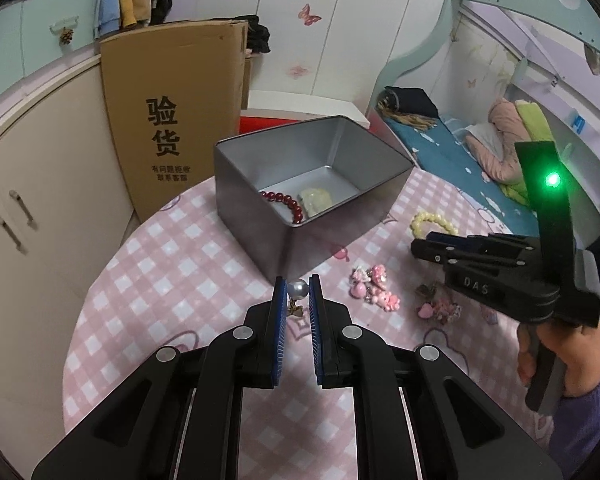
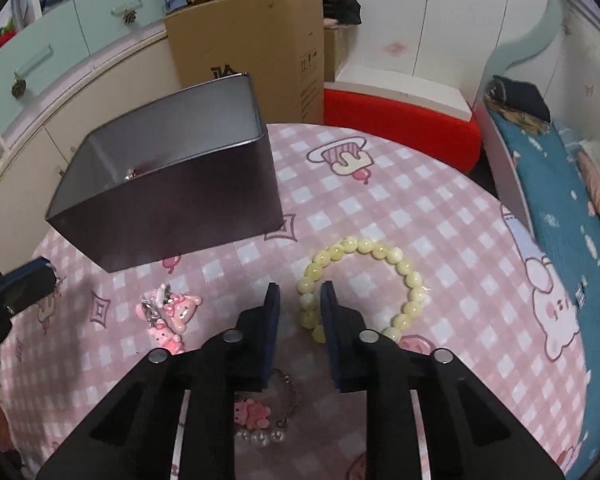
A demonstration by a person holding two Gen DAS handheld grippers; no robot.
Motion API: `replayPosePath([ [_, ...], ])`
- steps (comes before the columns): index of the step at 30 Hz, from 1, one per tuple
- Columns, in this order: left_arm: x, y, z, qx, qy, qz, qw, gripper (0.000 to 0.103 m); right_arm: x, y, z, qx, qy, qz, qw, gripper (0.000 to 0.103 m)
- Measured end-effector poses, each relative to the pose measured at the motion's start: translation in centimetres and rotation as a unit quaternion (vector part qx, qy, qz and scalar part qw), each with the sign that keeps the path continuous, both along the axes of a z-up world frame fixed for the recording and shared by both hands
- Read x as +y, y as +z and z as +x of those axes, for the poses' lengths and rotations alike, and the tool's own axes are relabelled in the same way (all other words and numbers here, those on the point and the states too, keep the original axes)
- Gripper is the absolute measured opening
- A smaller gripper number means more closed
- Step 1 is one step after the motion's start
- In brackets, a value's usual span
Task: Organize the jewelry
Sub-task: 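Grasp the pale yellow bead bracelet with the right gripper, then carry earring and yellow bracelet over the grey box and open both grippers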
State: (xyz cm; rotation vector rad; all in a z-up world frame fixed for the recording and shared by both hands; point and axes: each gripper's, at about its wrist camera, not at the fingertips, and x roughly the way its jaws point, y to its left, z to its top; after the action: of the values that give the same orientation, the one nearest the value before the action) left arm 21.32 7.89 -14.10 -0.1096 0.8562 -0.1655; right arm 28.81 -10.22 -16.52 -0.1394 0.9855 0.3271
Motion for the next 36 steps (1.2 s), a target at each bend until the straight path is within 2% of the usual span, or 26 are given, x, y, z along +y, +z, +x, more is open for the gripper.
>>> replayPosePath([
  [2, -0.2, 0.0, 0.2, -0.001, -0.003, 0.0, 1.0, 0.012, 0.0, 0.1, 0.0, -0.001, 0.0, -0.003, 1.0, 0.015],
  [3, -0.4, 0.0, 0.2, 0.0, -0.004, 0.001, 1.0, 0.012, 0.0, 0.1, 0.0, -0.004, 0.001, -0.005, 1.0, 0.009],
  [9, -0.9, 0.5, 0.4, -0.001, -0.017, -0.001, 0.9999, 0.012, -0.9, 0.5, -0.6, 0.004, 0.001, 0.019, 1.0, 0.009],
  [13, -1.3, 1.4, 0.4, -0.008, -0.028, -0.005, 0.9996, 0.012, -2.3, 2.6, -1.5, -0.013, -0.006, 0.057, 0.998, 0.009],
  [20, -2.1, 5.5, 0.7, -0.049, -0.054, -0.017, 0.9972, 0.012, -4.1, 7.6, -2.6, -0.045, -0.007, 0.112, 0.993, 0.009],
  [26, -2.1, 9.4, 2.8, -0.078, -0.069, -0.029, 0.9941, 0.012, -3.8, 10.7, -2.4, -0.066, -0.001, 0.146, 0.987, 0.009],
  [31, -1.7, 9.6, 6.7, -0.055, -0.071, -0.043, 0.995, 0.012, -2.1, 12.7, -1.6, -0.079, 0.01, 0.159, 0.984, 0.009],
  [36, -0.9, 6.5, 10.1, -0.007, -0.052, -0.035, 0.998, 0.012, 0.2, 13.6, -0.5, -0.083, 0.022, 0.163, 0.983, 0.009],
])
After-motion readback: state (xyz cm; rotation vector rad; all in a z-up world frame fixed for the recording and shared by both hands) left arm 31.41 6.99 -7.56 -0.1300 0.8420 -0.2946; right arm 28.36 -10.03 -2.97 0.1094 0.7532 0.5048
